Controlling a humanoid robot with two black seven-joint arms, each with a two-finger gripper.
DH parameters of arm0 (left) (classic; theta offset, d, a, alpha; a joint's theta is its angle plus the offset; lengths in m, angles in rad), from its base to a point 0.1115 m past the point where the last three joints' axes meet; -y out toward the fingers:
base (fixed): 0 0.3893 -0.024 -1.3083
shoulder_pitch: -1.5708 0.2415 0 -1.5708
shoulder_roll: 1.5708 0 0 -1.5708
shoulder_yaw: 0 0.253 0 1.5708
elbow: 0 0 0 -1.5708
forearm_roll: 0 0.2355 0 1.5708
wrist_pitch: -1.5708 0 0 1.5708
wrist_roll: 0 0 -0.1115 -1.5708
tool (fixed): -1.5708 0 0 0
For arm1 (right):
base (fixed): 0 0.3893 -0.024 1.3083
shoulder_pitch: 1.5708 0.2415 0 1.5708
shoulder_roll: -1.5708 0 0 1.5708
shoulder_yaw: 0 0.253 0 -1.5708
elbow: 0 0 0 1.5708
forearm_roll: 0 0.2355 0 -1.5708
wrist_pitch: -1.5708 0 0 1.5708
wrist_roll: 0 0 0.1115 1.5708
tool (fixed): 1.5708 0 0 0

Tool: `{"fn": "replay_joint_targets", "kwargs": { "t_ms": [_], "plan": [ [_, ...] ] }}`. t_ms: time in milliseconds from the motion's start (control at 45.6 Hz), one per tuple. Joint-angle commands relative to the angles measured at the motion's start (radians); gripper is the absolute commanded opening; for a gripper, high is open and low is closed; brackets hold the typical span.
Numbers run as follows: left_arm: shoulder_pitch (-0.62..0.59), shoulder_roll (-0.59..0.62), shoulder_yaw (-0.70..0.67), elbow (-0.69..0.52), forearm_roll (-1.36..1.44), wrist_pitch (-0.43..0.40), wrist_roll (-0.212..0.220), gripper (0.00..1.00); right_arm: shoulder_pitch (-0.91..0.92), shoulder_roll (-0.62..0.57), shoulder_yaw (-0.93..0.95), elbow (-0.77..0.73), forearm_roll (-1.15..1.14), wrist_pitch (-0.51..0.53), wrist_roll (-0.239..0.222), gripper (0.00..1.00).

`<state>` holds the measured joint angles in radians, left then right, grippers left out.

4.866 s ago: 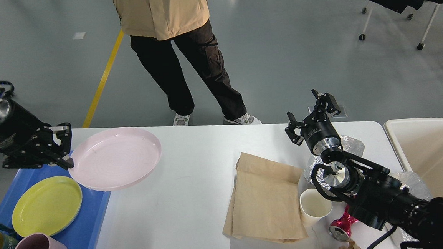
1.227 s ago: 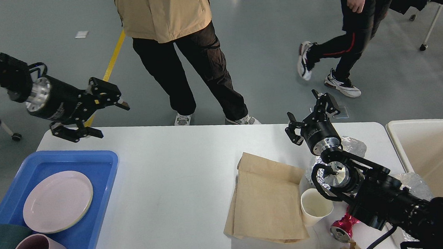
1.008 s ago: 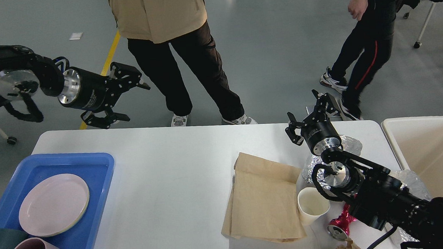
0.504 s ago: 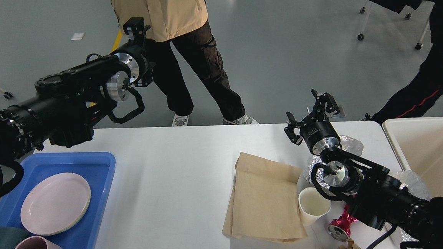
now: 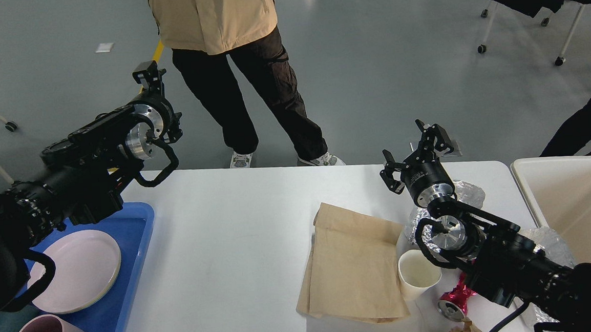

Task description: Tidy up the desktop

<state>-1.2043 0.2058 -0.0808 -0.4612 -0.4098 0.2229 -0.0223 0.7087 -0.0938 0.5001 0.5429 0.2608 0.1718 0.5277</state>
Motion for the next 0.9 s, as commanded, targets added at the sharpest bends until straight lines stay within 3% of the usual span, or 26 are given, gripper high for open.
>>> {"fn": "replay_joint_targets", "kwargs": {
  "t_ms": [0, 110, 175, 877],
  "plan": [
    [0.006, -0.005, -0.047, 0.009, -0.004, -0.056, -0.002, 0.99, 0.002, 0.0, 0.0, 0.0, 0.0, 0.0, 0.0, 1.0],
    [0.018, -0.017, -0.037, 0.01, 0.003, -0.229, -0.001, 0.99, 0.0, 0.0, 0.0, 0.0, 0.0, 0.0, 0.0, 1.0],
    [0.019, -0.02, -0.001, 0.019, 0.003, -0.286, 0.001, 0.99, 0.0, 0.0, 0.0, 0.0, 0.0, 0.0, 0.0, 1.0],
    [-0.015, -0.063, 0.009, 0.107, 0.005, -0.277, 0.002, 0.99, 0.002, 0.0, 0.0, 0.0, 0.0, 0.0, 0.0, 1.0]
  ]
}}
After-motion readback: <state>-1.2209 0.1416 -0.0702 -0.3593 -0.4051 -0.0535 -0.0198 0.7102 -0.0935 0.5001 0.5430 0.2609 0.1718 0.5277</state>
